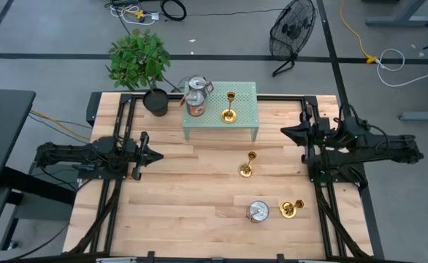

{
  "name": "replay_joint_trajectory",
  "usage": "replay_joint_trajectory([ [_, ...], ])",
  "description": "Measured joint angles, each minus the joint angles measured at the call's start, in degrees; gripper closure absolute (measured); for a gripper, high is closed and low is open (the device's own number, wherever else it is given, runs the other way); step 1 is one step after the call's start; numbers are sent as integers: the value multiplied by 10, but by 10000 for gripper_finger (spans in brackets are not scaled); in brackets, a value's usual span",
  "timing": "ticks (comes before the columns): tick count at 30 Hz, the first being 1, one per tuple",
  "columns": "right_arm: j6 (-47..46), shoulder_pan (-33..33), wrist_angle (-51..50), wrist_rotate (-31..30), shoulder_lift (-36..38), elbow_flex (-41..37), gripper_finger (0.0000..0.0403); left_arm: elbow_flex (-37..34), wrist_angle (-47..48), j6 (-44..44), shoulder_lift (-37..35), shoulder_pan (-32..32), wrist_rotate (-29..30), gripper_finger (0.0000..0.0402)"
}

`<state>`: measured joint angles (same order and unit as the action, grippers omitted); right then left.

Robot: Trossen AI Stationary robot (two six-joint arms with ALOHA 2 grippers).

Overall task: Pick & Place candle stick holders
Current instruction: Put the top left gold candle holder on the shelf

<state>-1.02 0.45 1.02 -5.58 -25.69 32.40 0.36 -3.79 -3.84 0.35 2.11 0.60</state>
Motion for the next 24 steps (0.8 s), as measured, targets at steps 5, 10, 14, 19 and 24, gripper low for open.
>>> replay_joint_trajectory([
  [5,-1,0,-1,-13,-17,10,401,0,0,0,0,0,0,372],
  [10,-12,0,0,-15,-39,21,401,0,0,0,0,0,0,372],
  [14,-16,0,1,-15,-56,25,401,0,0,0,0,0,0,372],
  [19,-17,0,1,-15,-73,25,401,0,0,0,0,0,0,372],
  [24,-16,0,2,-14,-87,25,401,0,0,0,0,0,0,372],
])
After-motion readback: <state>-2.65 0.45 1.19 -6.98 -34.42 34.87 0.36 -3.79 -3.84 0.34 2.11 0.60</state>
